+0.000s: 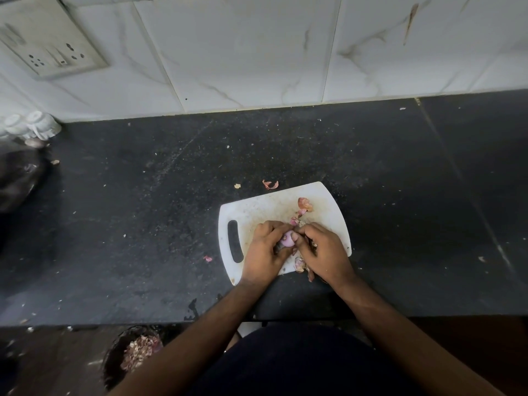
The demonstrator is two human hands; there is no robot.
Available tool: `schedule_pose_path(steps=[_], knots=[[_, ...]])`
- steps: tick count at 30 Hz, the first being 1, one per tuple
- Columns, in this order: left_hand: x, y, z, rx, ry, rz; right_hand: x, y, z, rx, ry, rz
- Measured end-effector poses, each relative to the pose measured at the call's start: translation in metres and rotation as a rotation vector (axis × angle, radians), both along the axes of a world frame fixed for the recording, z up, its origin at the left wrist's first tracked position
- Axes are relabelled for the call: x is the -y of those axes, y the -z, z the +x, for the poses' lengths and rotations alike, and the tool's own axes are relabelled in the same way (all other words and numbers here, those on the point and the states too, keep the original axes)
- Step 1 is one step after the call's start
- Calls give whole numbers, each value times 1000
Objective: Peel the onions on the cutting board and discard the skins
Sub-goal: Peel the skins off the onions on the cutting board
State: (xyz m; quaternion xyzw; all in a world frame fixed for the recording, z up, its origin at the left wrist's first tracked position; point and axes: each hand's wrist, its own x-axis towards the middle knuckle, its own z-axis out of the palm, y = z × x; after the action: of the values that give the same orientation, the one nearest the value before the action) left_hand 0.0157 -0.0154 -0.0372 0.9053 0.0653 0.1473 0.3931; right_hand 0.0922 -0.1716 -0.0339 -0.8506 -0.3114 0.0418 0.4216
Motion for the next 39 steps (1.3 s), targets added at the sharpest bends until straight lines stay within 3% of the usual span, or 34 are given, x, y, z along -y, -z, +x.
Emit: schedule_pose_path(steps=[11, 19, 28, 39], knots=[[-2, 0, 2, -44, 63, 81, -3, -1, -1, -28, 13, -47], [-1, -2, 2, -39, 65, 54, -9, -2, 4, -172, 34, -46], [0, -2, 1, -22, 56, 16, -4, 3, 6, -139, -13, 72], [-2, 0, 2, -29, 35, -37, -2, 12, 5, -116, 35, 27]])
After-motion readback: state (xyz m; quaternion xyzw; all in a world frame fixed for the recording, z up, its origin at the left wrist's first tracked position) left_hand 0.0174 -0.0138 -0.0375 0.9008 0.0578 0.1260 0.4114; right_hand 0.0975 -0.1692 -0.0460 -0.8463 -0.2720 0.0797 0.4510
